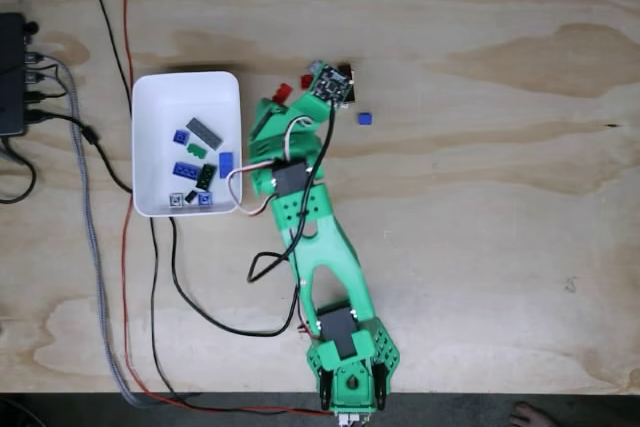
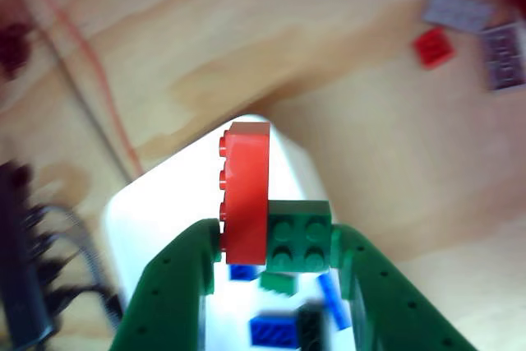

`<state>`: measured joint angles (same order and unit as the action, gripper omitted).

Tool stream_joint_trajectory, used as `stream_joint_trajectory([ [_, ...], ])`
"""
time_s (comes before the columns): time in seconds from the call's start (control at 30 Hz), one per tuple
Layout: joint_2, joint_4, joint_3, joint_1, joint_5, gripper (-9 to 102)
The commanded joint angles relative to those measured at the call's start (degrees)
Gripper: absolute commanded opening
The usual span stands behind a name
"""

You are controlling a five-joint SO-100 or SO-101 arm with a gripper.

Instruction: Put all lego bricks in the bin.

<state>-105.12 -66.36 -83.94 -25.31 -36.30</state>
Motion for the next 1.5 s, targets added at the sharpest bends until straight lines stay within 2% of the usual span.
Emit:
stream_joint_trajectory([
  [0.0, 14.8, -11.9, 26.1, -13.7, 3.4, 3],
  [0.1, 28.2, -14.4, 34.4, -17.3, 6.0, 3],
  [0.23, 32.3, -12.2, 30.4, -18.3, 7.7, 9],
  [0.27, 31.6, -12.0, 29.3, -17.8, 8.1, 10],
  [0.4, 26.3, -12.5, 28.2, -14.2, 11.7, 29],
  [0.57, 10.9, -6.0, 20.4, -3.2, 14.1, 34],
  [0.67, 3.0, 1.4, 7.5, 7.1, 8.6, 28],
  [0.73, 1.5, 9.1, -4.8, 14.7, -3.0, 25],
  [0.83, 6.4, 18.7, -22.8, 20.9, -26.5, 23],
  [0.9, 10.9, 21.4, -28.8, 22.0, -34.0, 23],
  [0.93, 12.6, 25.2, -31.1, 22.2, -34.4, 23],
  [1.03, 16.3, 28.7, -31.6, 21.9, -34.6, 24],
  [1.47, 24.2, 32.6, -20.0, 17.6, -34.5, 25],
])
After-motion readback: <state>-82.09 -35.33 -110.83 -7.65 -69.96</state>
